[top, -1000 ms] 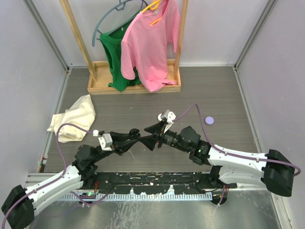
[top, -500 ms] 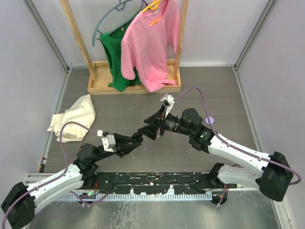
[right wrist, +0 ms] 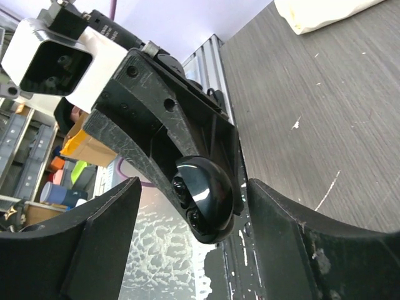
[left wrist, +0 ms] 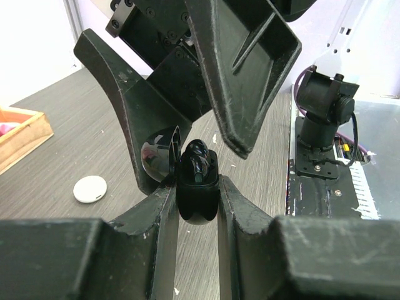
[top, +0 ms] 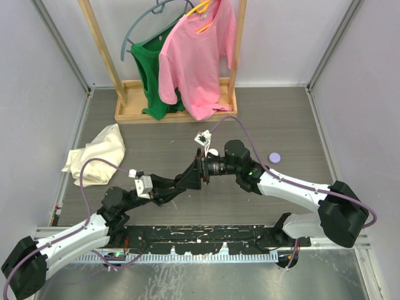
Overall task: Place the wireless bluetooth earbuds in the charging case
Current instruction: Close the charging case, then place the charging case at the center of the board.
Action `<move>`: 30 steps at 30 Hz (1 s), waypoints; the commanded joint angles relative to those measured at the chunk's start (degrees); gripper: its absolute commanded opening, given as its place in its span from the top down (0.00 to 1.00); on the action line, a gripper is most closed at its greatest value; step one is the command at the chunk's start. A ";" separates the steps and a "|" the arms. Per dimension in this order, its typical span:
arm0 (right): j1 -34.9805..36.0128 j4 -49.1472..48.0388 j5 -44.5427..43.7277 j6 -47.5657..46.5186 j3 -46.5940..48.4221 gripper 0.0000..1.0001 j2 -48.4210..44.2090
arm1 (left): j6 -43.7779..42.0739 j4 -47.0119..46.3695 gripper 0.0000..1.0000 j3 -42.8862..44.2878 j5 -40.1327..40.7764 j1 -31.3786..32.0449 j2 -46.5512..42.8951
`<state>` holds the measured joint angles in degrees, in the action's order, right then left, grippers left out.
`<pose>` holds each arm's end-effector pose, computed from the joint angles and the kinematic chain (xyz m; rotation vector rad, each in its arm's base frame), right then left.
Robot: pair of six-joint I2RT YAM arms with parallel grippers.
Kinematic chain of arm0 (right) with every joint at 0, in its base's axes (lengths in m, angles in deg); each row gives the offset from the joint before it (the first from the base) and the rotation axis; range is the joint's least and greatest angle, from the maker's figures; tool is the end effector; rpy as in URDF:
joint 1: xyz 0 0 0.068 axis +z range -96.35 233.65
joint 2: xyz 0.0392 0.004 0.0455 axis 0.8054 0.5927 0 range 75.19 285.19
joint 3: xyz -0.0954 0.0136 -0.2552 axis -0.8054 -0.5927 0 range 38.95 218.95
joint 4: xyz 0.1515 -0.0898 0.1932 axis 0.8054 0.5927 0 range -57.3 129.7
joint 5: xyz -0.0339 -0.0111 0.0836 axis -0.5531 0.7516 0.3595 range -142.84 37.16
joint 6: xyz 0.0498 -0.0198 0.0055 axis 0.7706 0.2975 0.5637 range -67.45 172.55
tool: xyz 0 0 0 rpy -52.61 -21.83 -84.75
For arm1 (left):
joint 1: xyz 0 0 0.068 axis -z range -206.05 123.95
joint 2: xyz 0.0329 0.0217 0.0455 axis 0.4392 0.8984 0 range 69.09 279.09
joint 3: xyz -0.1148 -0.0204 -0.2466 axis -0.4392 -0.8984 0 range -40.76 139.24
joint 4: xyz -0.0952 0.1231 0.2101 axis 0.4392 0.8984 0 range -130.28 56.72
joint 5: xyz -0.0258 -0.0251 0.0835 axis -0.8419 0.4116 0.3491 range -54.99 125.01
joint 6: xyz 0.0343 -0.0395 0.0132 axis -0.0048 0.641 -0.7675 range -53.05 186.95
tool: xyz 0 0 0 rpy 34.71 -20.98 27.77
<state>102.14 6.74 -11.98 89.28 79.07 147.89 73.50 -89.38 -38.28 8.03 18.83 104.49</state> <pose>0.1684 0.2255 0.2725 -0.8104 1.8008 1.6438 0.0912 -0.1134 0.2130 0.8394 1.1186 -1.0575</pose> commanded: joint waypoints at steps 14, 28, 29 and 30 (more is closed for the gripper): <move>-0.45 -3.60 3.13 -1.04 2.30 0.26 -7.12 | -0.22 -1.48 1.00 3.25 2.00 0.08 0.54; -1.41 13.35 -22.83 -12.60 -0.78 0.22 -15.65 | 1.65 5.97 1.00 7.54 5.48 0.04 4.32; -1.48 14.52 -26.20 -13.29 -1.42 0.21 -16.24 | 2.14 7.64 1.00 8.47 6.17 0.09 4.98; -1.55 15.35 -30.89 -13.68 -2.21 0.21 -16.86 | 3.02 9.40 1.00 9.45 6.84 0.08 5.74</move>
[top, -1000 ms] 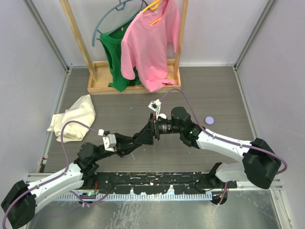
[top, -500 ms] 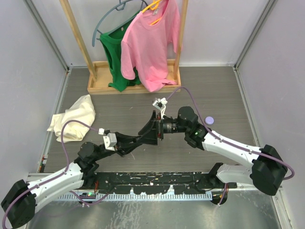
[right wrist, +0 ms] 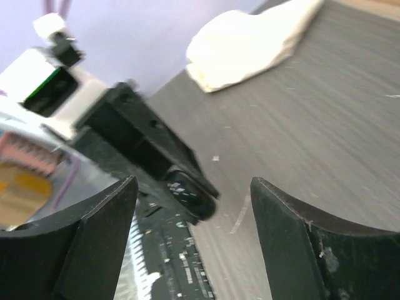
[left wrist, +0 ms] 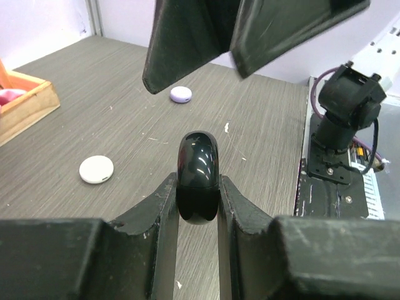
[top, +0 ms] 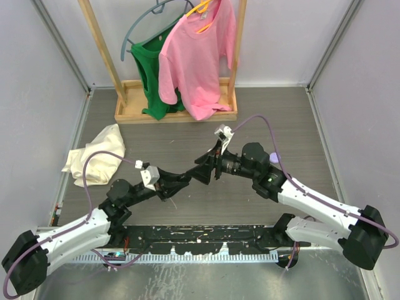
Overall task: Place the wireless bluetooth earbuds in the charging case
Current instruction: Place the charging case at the center of the board.
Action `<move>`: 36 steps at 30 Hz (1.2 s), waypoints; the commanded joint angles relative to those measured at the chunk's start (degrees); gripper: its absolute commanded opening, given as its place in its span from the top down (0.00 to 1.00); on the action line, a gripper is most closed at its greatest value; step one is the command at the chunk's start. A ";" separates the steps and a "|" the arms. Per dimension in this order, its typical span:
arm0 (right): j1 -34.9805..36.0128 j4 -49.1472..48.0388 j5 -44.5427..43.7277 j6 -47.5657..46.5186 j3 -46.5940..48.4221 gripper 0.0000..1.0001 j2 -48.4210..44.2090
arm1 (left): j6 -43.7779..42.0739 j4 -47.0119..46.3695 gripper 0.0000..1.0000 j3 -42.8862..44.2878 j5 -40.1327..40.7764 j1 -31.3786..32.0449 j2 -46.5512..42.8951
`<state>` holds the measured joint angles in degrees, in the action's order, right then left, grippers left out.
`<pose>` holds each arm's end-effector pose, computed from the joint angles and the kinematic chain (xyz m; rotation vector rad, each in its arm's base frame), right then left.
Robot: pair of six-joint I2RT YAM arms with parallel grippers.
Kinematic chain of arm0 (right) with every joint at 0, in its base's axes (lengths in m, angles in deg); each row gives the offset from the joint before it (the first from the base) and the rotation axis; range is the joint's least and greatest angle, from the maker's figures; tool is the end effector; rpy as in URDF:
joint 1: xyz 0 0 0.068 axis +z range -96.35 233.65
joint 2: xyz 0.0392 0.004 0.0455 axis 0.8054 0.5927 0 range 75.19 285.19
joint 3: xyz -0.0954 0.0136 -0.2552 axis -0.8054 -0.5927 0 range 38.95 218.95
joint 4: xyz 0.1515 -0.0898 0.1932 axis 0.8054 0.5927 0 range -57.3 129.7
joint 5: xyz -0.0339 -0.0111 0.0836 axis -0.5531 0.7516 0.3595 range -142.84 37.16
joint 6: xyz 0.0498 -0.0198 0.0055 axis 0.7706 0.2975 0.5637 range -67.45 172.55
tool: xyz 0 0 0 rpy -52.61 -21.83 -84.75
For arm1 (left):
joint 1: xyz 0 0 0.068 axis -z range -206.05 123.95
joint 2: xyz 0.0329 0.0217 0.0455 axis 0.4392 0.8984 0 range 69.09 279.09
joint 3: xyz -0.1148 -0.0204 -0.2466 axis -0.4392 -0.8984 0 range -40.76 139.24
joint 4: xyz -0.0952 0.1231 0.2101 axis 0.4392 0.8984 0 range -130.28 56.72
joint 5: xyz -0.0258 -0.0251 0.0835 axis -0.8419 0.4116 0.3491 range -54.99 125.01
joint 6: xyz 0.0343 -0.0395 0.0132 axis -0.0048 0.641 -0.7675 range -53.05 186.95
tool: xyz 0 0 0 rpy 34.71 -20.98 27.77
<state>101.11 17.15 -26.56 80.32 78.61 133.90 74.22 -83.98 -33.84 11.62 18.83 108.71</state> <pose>0.1504 0.1874 0.3094 -0.6862 1.6793 1.3448 0.1035 -0.1228 0.2203 0.8016 1.2388 -1.0292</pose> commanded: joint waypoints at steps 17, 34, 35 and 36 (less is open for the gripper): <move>-0.87 10.37 -46.58 -5.42 -14.77 0.18 -13.17 | 16.61 27.71 0.99 24.50 11.26 -0.12 28.73; -1.03 9.63 -50.94 -5.29 -24.79 0.18 -25.47 | 30.19 29.09 0.84 41.31 8.03 -4.16 59.16; -1.05 9.69 -50.88 -5.39 -24.80 0.18 -25.56 | 30.82 28.78 0.83 41.94 8.01 -4.25 60.18; -1.03 9.70 -50.84 -5.44 -24.83 0.17 -25.66 | 31.44 28.73 0.82 42.46 8.16 -4.48 61.26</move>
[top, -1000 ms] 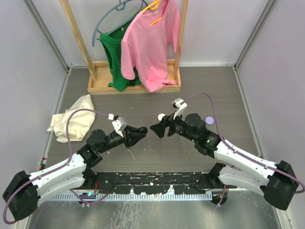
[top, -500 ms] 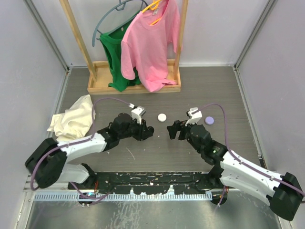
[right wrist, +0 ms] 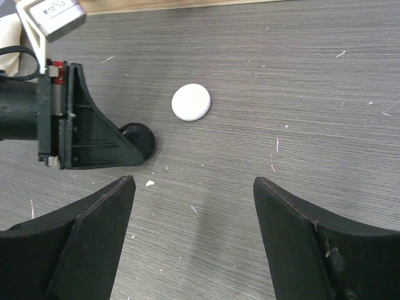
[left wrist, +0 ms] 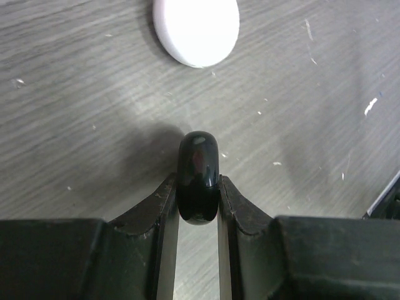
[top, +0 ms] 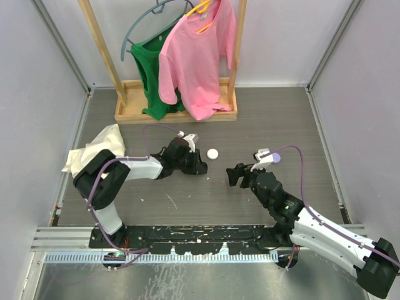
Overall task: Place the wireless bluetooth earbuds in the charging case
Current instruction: Place the charging case at the center of the board, then reset both arms
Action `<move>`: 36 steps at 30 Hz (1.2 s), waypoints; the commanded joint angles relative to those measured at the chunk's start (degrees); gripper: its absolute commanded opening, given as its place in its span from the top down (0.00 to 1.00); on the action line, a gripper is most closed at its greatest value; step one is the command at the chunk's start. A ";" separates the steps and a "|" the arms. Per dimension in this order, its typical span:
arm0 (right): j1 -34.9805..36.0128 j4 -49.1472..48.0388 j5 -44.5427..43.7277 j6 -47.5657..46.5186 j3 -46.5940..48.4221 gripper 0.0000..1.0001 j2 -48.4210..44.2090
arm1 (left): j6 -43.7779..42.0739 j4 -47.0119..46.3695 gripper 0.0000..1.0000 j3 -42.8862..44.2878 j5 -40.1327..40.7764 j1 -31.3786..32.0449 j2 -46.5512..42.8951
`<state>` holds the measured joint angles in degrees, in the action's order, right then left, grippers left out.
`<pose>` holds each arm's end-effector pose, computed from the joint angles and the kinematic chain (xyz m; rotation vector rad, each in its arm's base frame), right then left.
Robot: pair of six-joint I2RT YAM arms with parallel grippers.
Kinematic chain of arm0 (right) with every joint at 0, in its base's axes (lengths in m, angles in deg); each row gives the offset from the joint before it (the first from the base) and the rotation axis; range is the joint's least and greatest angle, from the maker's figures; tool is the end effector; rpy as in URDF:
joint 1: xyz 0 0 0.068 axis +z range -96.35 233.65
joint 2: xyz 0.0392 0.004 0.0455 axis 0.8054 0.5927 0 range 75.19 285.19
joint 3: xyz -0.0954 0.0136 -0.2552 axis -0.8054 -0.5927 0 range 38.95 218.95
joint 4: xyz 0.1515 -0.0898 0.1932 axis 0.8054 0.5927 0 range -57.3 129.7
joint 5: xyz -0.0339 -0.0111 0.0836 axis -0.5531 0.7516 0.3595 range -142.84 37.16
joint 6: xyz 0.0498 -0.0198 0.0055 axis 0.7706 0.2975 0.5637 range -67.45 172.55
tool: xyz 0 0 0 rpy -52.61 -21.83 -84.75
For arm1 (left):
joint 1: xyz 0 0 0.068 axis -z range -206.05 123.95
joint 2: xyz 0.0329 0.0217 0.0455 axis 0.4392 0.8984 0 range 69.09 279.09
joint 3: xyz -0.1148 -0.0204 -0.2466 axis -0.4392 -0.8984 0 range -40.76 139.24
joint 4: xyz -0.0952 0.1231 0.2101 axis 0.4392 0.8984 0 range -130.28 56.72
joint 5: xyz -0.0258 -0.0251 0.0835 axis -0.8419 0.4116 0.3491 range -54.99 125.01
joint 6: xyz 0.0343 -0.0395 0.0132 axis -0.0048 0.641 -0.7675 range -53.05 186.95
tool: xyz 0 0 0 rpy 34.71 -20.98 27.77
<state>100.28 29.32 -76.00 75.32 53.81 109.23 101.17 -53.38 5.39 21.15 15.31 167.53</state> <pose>0.1166 0.1032 0.2084 -0.1008 1.8478 0.4791 0.2498 -0.2311 0.1488 0.2899 2.4035 -0.9356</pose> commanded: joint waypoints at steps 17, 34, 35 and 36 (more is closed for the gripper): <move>-0.22 5.00 -4.13 -1.34 3.12 0.15 -4.33 | 6.86 9.02 0.02 1.41 7.75 -3.08 -2.55; -0.29 28.18 -14.16 1.44 14.25 0.00 -9.95 | -0.86 49.17 0.02 1.32 28.44 -3.84 -52.22; -0.27 29.15 -15.02 1.96 15.21 0.00 -9.92 | -1.57 51.28 0.02 2.38 29.31 -3.84 -54.69; -0.24 29.90 -15.38 2.35 16.39 0.00 -9.83 | -2.67 53.48 0.02 3.34 29.65 -3.83 -57.17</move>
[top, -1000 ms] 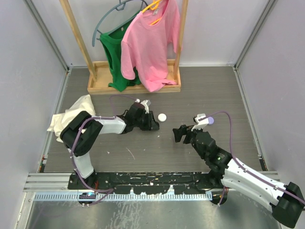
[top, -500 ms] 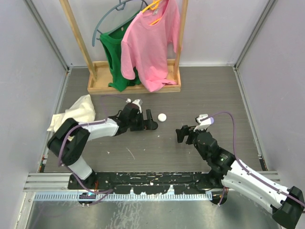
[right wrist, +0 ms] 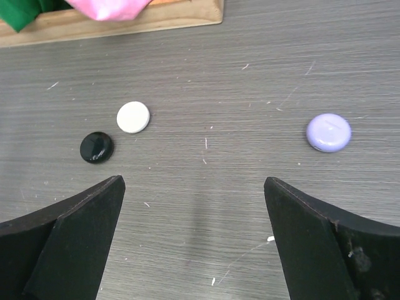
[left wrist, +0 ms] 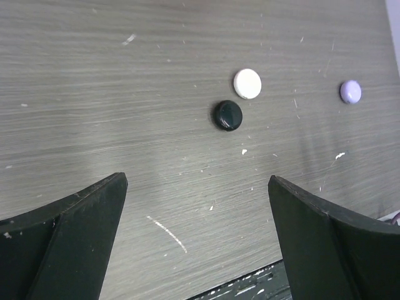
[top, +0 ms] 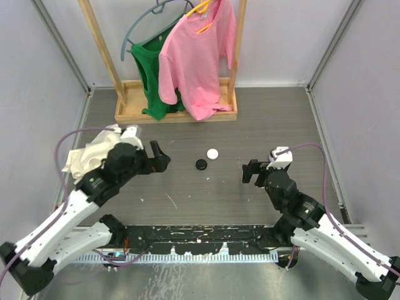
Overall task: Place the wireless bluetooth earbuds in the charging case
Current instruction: Reset both arms
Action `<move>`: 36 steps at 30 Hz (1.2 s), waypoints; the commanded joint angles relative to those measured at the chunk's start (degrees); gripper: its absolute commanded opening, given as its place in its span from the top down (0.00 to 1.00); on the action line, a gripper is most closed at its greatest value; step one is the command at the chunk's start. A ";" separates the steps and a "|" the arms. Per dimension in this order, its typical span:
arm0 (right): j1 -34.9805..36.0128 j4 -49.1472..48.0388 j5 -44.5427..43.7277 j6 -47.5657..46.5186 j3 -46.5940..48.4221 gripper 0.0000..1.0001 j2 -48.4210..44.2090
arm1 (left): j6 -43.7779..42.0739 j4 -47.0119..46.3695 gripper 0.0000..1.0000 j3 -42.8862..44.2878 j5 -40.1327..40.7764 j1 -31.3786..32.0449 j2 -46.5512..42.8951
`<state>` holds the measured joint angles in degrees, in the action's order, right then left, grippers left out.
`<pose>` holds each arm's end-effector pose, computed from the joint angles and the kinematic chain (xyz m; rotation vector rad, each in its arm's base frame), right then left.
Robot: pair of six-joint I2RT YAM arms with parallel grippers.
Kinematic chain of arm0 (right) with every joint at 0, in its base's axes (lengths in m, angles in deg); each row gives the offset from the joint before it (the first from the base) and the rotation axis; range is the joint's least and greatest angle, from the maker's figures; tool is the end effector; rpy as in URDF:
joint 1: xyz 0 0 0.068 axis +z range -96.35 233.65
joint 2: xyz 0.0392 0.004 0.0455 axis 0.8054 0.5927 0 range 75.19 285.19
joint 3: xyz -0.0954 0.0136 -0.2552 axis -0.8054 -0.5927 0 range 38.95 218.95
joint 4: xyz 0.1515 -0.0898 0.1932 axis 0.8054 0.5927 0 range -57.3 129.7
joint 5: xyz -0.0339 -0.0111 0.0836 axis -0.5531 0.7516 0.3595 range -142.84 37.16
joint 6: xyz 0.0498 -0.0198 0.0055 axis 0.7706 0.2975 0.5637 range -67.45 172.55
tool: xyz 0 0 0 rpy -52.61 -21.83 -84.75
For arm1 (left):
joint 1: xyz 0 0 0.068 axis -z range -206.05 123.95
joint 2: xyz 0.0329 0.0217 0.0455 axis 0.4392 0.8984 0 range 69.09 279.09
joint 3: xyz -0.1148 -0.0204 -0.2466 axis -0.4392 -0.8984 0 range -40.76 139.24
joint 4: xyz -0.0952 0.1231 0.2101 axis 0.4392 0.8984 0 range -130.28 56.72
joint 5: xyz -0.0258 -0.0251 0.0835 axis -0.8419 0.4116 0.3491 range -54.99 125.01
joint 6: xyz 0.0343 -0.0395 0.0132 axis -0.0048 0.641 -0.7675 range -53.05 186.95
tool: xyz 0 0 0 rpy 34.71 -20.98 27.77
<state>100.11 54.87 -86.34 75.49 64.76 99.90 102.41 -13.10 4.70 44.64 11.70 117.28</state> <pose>0.0973 0.0741 0.2513 -0.0029 1.8838 0.2642 0.1509 -0.1092 0.3040 -0.0613 2.1404 -0.5931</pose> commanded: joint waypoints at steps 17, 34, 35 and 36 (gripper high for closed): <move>-0.12 18.70 -7.70 3.07 16.28 0.00 -3.15 | -9.82 23.13 0.02 0.55 12.77 -0.23 -36.41; -0.07 18.48 -9.12 2.99 15.59 0.00 -6.98 | -10.50 21.43 0.02 -2.94 10.97 -0.24 -39.37; -0.10 18.44 -9.13 3.04 15.59 0.00 -6.86 | -10.58 21.55 0.02 -2.88 10.74 -0.23 -38.98; -0.10 18.49 -9.11 3.11 15.59 0.00 -6.78 | -10.63 21.59 0.02 -2.83 10.68 -0.23 -38.68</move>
